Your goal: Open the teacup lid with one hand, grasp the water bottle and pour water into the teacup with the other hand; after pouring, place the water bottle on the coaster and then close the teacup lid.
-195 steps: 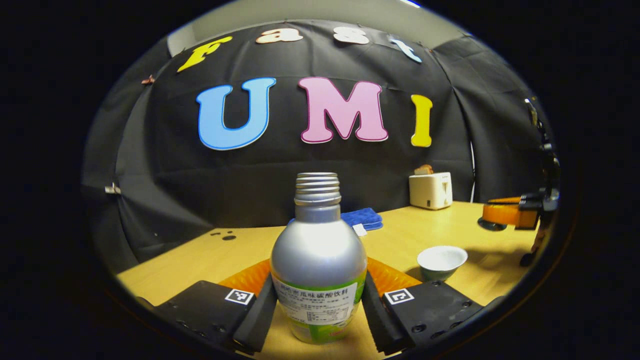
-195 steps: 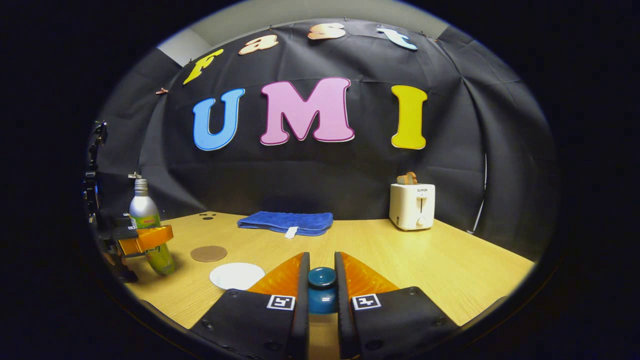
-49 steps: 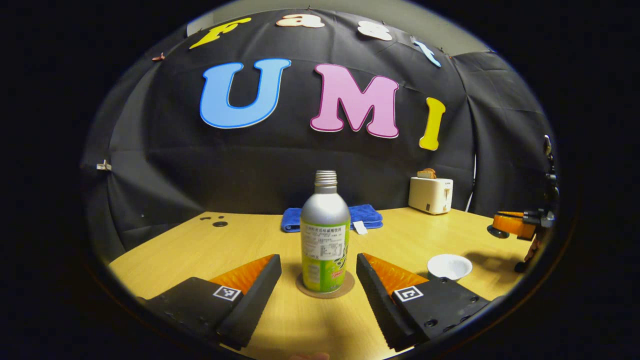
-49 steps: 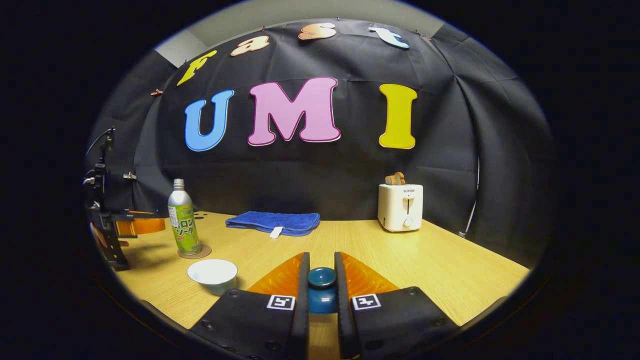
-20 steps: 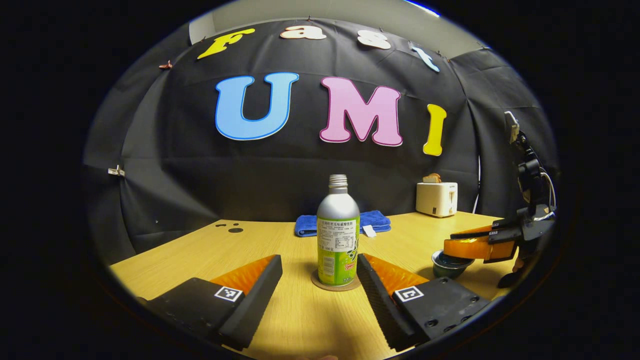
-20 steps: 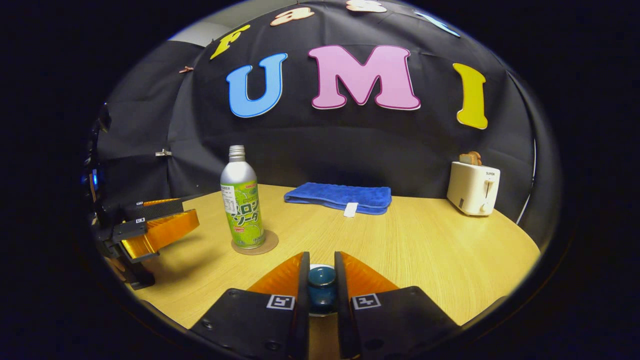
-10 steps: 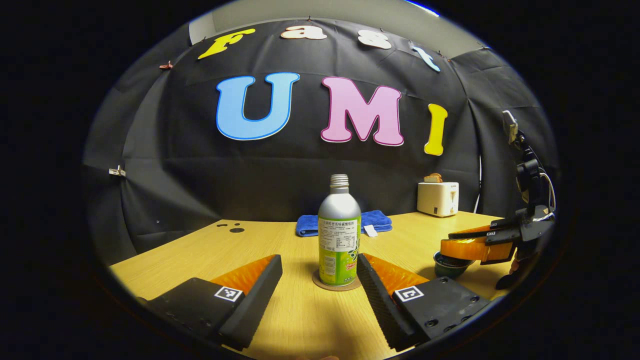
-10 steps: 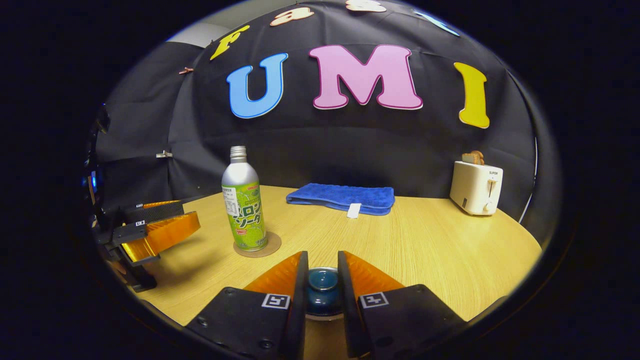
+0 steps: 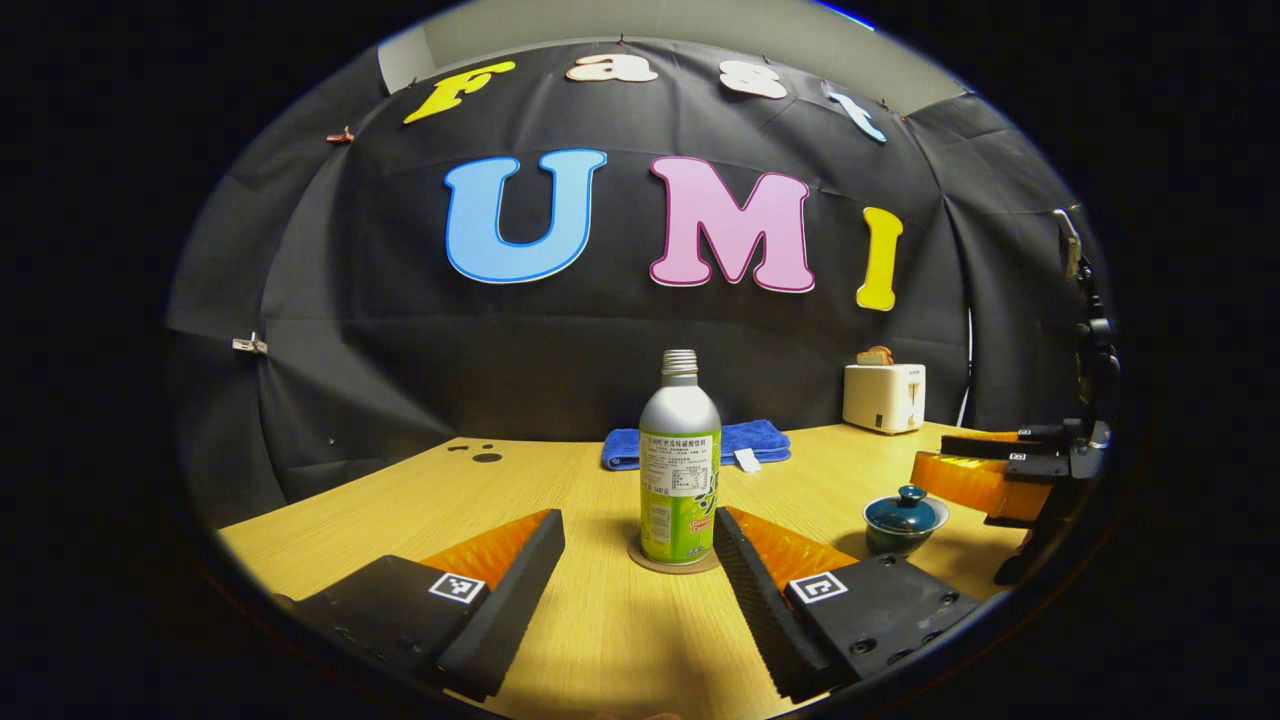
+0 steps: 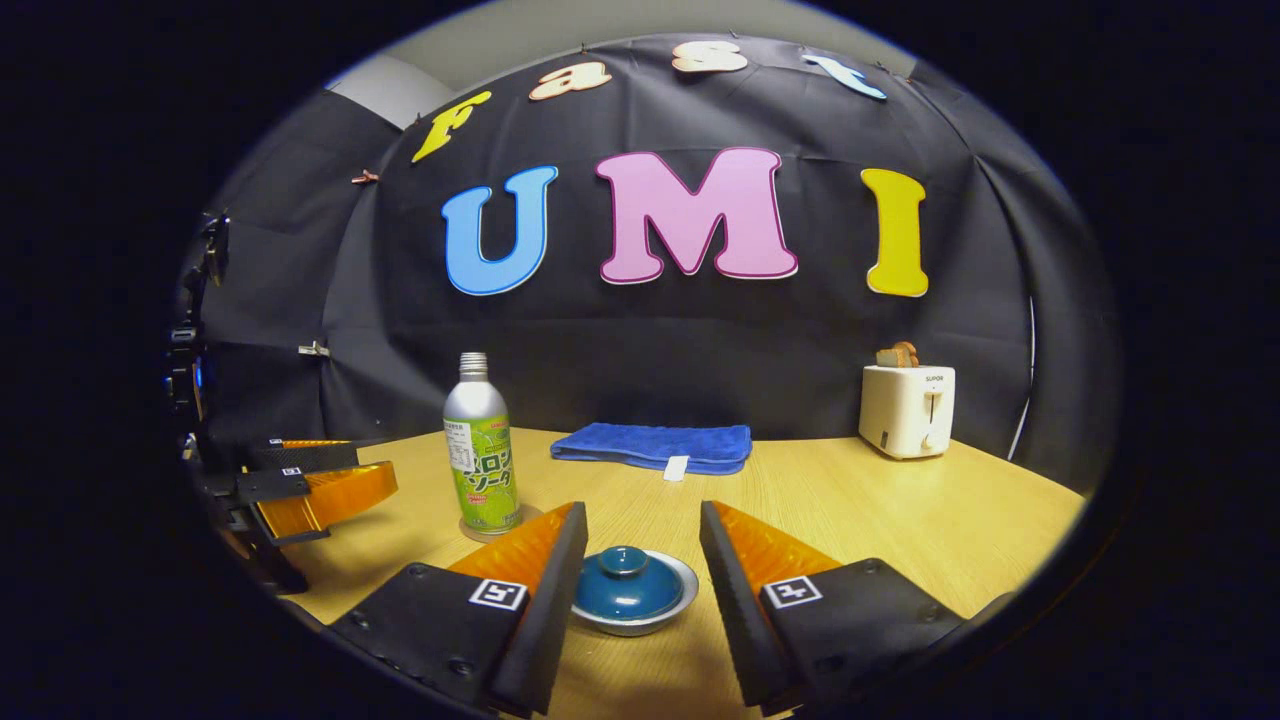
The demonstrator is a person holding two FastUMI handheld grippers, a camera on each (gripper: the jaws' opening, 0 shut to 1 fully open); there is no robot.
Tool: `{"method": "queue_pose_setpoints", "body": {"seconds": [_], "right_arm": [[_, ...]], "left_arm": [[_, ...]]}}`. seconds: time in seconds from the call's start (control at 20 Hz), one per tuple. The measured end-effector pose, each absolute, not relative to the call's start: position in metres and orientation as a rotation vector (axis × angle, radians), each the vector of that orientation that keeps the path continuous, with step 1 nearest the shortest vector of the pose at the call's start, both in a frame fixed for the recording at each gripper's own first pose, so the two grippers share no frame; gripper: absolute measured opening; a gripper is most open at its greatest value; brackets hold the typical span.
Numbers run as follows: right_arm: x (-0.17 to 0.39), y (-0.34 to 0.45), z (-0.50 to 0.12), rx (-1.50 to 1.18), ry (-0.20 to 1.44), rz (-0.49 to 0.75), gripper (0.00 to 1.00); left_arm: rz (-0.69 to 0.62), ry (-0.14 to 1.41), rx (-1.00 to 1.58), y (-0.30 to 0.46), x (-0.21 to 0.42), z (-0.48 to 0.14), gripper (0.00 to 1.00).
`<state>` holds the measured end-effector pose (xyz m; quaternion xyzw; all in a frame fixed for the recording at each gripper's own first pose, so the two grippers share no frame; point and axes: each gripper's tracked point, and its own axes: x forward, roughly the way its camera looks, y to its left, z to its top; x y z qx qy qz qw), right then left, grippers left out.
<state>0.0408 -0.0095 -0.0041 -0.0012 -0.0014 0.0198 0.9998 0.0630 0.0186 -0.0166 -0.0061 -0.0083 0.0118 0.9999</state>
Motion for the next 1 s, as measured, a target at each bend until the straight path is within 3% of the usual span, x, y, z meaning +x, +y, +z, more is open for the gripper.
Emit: {"method": "queue_pose_setpoints", "body": {"seconds": [0.15,0.2,0.5,1.0], "right_arm": [[0.034,-0.022,-0.002,-0.003,-0.004,-0.013,0.96],[0.031,-0.026,-0.002,-0.002,-0.005,-0.033,0.99],[0.014,-0.038,0.0,-0.004,-0.008,-0.083,0.99],[0.013,-0.04,-0.001,-0.005,-0.008,-0.093,0.99]], "left_arm": [[0.05,-0.015,-0.013,0.018,0.06,-0.017,0.95],[0.06,-0.014,-0.013,0.018,0.059,-0.017,0.95],[0.131,-0.011,-0.015,0.018,0.05,-0.017,0.95],[0.109,-0.012,-0.014,0.002,0.052,-0.016,0.95]]}}
